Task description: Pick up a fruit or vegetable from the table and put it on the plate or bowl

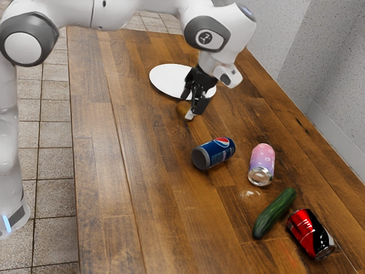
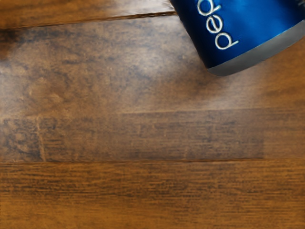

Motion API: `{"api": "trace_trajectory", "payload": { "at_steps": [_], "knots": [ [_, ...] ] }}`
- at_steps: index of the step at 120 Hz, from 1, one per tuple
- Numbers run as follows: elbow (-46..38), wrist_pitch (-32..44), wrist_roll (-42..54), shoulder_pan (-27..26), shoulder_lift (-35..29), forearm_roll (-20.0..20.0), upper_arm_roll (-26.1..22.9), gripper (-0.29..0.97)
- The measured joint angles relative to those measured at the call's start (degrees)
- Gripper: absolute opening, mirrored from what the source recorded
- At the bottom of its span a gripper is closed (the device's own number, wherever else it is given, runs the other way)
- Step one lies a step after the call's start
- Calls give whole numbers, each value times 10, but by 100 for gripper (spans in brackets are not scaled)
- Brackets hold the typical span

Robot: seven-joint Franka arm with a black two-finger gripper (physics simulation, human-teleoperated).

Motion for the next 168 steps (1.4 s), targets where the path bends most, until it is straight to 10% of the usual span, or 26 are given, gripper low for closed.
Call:
{"api": "trace_trajectory", "payload": {
  "at_steps": [38, 101, 168],
  "knots": [
    [20, 82, 59, 7, 2, 32, -19, 68],
    [24, 103, 548, 127, 63, -60, 31, 68],
    [28, 113, 793, 156, 95, -85, 32, 68]
  ]
}}
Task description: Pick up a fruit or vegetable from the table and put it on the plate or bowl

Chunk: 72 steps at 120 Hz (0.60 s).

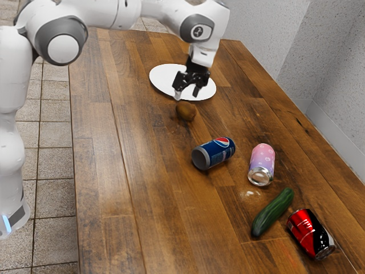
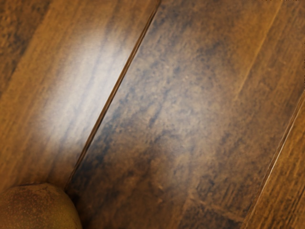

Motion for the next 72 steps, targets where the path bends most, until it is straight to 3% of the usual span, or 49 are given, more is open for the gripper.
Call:
{"api": "trace_trajectory", "payload": {
  "at_steps": [72],
  "knots": [
    [-1, 2, 15, 6, 6, -43, 5, 68]
  ]
}}
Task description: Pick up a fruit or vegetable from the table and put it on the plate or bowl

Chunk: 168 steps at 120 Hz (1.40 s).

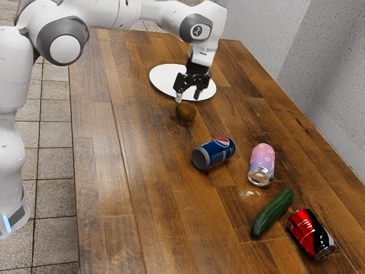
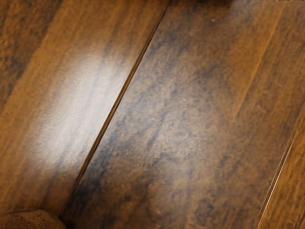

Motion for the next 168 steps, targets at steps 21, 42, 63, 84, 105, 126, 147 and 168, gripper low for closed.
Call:
{"api": "trace_trajectory", "payload": {
  "at_steps": [21, 42, 63, 84, 105, 126, 147, 168],
  "knots": [
    [1, 0, -9, 3, 0, 2, 1, 68],
    [41, 0, -15, 26, 41, 12, 2, 68],
    [60, 0, -20, 25, 62, 13, 1, 68],
    [59, 0, -28, 24, 63, 12, 0, 68],
    [54, 0, -41, 24, 63, 12, -1, 68],
    [61, -1, -51, 30, 70, 16, 4, 68],
    [72, 0, -58, 37, 82, 16, 5, 68],
    [77, 0, -63, 37, 88, 16, 5, 68]
  ]
}}
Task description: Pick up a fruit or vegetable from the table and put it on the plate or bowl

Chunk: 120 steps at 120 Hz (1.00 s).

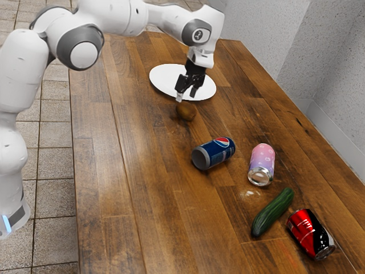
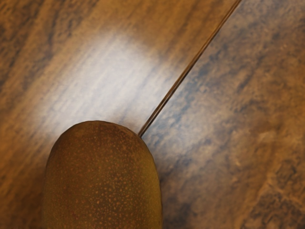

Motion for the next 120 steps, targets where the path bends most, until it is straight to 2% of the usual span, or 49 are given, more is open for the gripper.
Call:
{"api": "trace_trajectory", "payload": {
  "at_steps": [120],
  "knots": [
    [7, 6, -12, -1, 16, 0, 0, 68]
  ]
}}
